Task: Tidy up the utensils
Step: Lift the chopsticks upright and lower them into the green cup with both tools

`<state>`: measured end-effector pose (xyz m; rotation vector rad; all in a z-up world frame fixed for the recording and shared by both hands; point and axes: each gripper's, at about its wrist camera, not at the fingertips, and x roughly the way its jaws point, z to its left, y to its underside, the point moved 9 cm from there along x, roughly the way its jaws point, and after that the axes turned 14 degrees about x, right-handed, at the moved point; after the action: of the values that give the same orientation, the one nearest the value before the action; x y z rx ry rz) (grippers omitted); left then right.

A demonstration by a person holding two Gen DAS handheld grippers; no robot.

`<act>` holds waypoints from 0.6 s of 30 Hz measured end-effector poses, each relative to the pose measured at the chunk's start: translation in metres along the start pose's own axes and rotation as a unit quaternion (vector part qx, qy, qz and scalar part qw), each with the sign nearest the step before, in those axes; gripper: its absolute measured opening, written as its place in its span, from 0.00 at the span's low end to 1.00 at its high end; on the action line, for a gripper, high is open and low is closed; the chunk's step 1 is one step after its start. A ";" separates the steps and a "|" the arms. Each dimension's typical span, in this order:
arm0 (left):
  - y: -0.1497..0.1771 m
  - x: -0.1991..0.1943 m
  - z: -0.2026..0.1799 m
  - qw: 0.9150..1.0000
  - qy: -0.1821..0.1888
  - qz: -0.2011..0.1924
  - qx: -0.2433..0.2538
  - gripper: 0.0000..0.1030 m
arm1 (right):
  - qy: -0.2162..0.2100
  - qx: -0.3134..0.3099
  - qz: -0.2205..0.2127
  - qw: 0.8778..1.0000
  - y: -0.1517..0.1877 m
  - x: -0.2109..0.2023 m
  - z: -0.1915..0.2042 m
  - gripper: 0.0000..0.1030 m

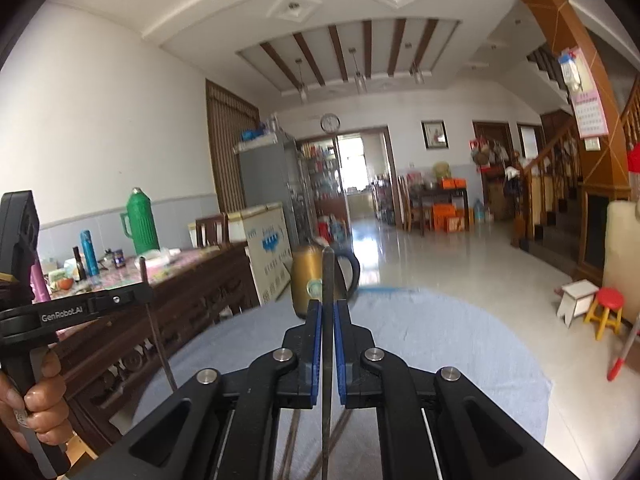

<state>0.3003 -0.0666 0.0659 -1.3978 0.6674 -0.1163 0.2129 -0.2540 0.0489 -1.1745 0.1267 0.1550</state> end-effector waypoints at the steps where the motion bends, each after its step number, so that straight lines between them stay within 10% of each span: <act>1: -0.004 -0.004 -0.002 1.000 0.002 -0.006 0.000 0.05 | -0.004 0.000 -0.005 1.000 -0.003 -0.004 0.003 0.07; 18: 0.014 -0.015 -0.036 1.000 0.018 -0.017 -0.015 0.05 | -0.044 0.006 0.001 0.999 0.017 -0.039 0.036 0.07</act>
<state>0.2664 -0.0884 0.0578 -1.4403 0.6770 -0.1596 0.1722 -0.2165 0.0539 -1.1538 0.0524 0.2069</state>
